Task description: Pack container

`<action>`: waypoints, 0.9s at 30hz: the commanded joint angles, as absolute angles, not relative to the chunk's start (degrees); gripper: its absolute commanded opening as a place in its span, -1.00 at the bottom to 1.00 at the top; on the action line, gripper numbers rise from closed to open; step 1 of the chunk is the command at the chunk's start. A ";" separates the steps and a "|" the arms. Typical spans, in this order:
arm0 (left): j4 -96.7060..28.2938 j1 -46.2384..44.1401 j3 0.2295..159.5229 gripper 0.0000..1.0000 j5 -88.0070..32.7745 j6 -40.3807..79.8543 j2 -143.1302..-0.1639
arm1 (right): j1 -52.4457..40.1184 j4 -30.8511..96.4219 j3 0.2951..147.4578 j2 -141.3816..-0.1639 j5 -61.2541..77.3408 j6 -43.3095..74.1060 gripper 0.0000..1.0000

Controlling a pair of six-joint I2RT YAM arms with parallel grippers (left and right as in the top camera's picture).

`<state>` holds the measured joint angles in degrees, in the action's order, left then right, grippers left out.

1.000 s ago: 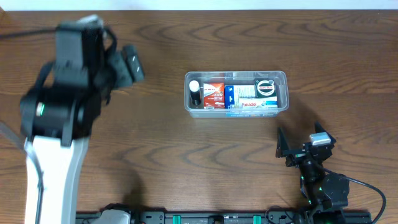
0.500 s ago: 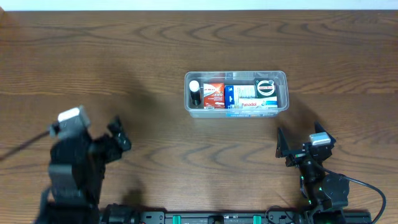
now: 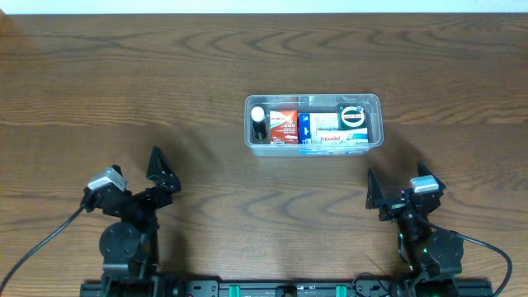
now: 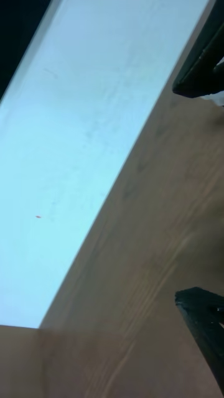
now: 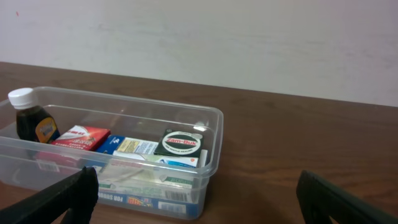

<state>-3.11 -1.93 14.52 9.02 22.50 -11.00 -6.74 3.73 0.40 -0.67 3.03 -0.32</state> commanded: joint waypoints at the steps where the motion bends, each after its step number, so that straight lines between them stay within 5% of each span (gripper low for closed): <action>1: 0.32 -1.02 10.79 0.96 9.04 21.45 -8.56 | -5.65 3.95 0.30 -0.32 3.25 -0.91 0.99; 27: -2.55 1.52 3.20 0.96 8.97 8.54 -0.71 | -5.65 3.95 0.30 -0.32 3.25 -0.91 0.98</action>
